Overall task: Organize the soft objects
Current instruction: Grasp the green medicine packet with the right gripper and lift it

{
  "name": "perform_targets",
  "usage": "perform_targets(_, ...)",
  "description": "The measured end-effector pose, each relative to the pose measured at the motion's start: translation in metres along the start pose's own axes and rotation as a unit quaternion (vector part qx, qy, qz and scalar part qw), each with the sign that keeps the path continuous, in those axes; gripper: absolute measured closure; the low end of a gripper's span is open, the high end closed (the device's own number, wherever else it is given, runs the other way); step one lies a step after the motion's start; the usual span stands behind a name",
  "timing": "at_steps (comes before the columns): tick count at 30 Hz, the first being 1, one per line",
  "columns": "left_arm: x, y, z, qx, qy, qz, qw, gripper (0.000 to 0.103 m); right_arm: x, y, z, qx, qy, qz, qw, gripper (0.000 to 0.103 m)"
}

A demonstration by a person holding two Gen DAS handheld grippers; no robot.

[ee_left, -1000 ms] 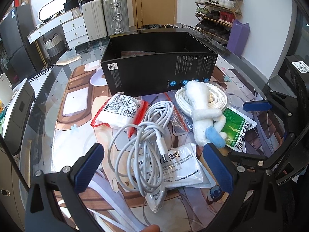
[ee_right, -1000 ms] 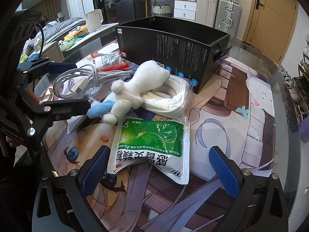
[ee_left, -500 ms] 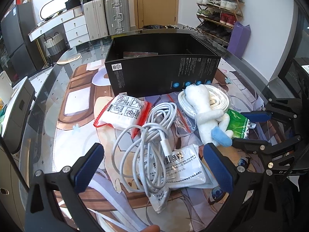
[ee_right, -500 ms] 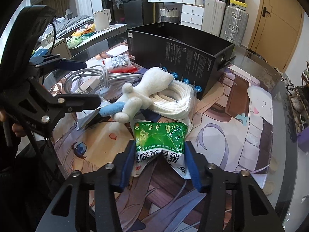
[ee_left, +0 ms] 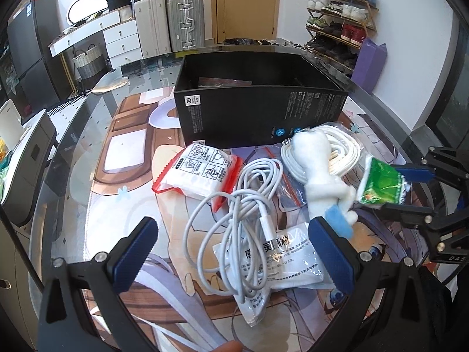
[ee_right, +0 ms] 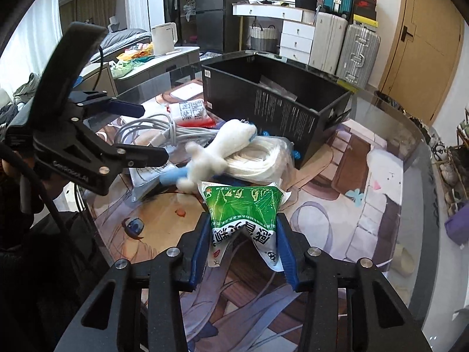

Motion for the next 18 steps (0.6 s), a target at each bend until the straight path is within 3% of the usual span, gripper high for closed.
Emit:
perform_targets(10, 0.003, -0.008, 0.002, -0.009, -0.001, -0.012, 0.9999, 0.0, -0.014, 0.021, -0.004, 0.017, 0.02, 0.018, 0.999, 0.06)
perform_targets(18, 0.008, -0.014, 0.002, -0.016, -0.002, -0.014, 0.9998, 0.001, -0.013, 0.015, -0.01, 0.017, 0.03, 0.011, 0.999, 0.06)
Point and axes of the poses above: each gripper's, at about its wrist camera, not at the fingertips, and x roughly the way its jaws point, y to its right, z to its underside, the point moved 10 cm from there along x, roughly the way its jaws point, and after that the axes turned 10 degrees about z, right-handed, at the moved point
